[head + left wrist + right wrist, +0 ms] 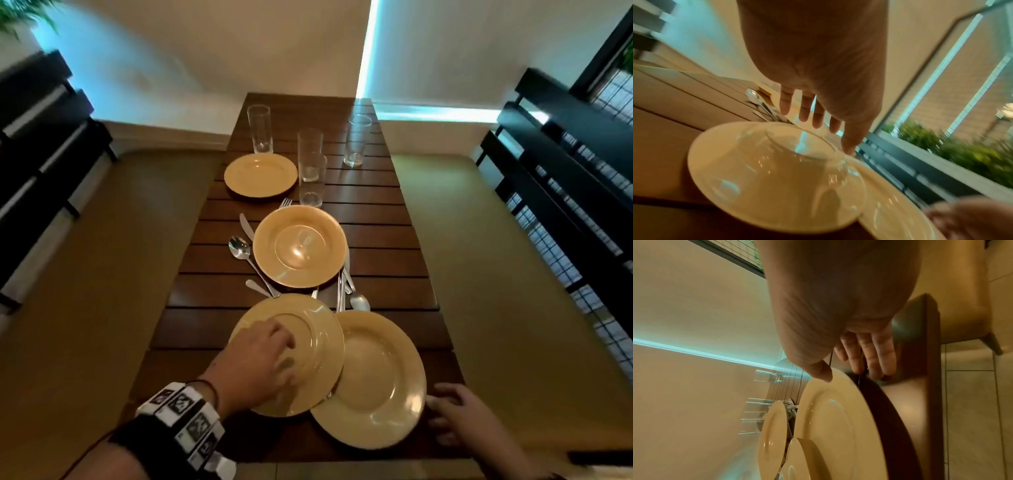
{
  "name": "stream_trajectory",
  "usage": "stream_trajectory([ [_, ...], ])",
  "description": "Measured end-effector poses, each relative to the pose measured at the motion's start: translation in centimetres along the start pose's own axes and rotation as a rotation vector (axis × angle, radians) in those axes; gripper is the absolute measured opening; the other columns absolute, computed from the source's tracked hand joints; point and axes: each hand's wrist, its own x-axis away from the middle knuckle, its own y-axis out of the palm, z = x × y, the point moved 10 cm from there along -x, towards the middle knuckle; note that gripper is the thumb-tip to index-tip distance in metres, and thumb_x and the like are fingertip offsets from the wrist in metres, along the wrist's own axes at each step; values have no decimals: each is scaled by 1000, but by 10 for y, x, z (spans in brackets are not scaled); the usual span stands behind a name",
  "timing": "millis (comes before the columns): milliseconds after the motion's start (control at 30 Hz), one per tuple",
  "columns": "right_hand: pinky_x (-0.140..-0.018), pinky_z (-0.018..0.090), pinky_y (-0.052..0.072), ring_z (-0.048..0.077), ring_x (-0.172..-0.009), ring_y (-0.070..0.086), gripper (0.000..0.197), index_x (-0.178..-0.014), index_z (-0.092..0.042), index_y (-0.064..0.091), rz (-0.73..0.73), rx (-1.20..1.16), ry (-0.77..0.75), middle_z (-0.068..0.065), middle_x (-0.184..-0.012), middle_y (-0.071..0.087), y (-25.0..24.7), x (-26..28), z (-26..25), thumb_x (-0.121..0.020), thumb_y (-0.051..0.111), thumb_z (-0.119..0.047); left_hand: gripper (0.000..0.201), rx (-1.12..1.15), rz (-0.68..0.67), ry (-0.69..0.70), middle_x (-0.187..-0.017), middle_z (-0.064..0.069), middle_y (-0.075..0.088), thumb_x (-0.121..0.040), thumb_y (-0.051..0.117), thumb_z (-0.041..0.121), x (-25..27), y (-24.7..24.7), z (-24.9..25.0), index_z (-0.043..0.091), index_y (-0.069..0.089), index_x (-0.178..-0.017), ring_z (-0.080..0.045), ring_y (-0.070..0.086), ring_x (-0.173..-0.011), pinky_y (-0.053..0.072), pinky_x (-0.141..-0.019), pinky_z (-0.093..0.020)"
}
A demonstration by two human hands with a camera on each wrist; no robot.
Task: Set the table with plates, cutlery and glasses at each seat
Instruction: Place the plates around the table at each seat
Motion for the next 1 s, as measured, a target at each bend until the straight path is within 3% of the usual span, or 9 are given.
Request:
stream_trajectory([
  [67,-67,40,61,30,-89,68,24,-114,-16,54,-1,-6,22,12,-102,67,7,-6,-3,-93,65,-20,75,-96,-171,95,-162,7,20,-83,60,63,-1,29,18,39,31,-147,-18,20,-150,18,-125,-39],
  [167,-70,40,62,27,-95,67,23,-115,-13,60,-57,-49,16,10,-109,67,19,-15,-3,-95,60,-23,108,-177,-311,136,-167,7,-24,-80,64,67,1,57,27,39,-5,-157,-23,-22,-153,-7,-125,-52],
  [333,-77,46,62,31,-96,69,13,-105,-10,64,-105,-103,-29,15,-106,70,29,-12,-13,-96,59,-17,116,-224,-335,135,-164,5,-32,-82,73,49,5,70,29,42,-16,-155,-27,-26,-151,-5,-124,-58],
  [433,-80,52,60,37,-97,68,12,-107,-7,61,-96,-171,-49,21,-106,68,23,-7,-16,-98,54,-12,101,-228,-314,151,-166,6,-26,-91,61,35,12,67,33,44,-15,-155,-28,-19,-154,-1,-126,-54],
  [600,-79,63,57,41,-93,69,13,-109,-12,61,-26,-202,-52,20,-103,70,-12,7,-13,-99,52,-14,72,-14,-123,124,-167,20,5,-90,52,50,33,6,45,51,17,-153,-11,14,-154,19,-125,-37],
  [667,-68,64,58,45,-89,69,13,-109,-15,60,-40,-267,-17,21,-103,69,-22,13,-7,-100,51,-17,59,125,3,76,-159,34,22,-90,53,50,41,-27,41,53,36,-146,4,37,-138,41,-111,-27],
  [767,-61,63,57,47,-88,68,22,-121,-15,55,-50,-332,-19,22,-109,66,-35,21,-4,-101,50,-20,38,439,217,-11,-131,44,51,-98,59,33,49,-73,32,50,56,-132,17,53,-113,49,-86,-16],
  [833,-63,65,57,48,-88,69,21,-120,-18,56,-65,-362,-39,22,-109,67,-38,27,-8,-100,50,-20,31,685,338,-99,-113,37,65,-101,58,22,51,-90,20,47,65,-119,11,62,-103,53,-74,-15],
  [1000,-78,70,53,48,-93,67,18,-114,-10,61,-146,-424,-130,24,-102,71,-34,38,-31,-99,52,-17,28,1224,484,-339,-100,-3,80,-104,50,18,40,-88,11,23,77,-106,-21,75,-95,57,-75,-33],
])
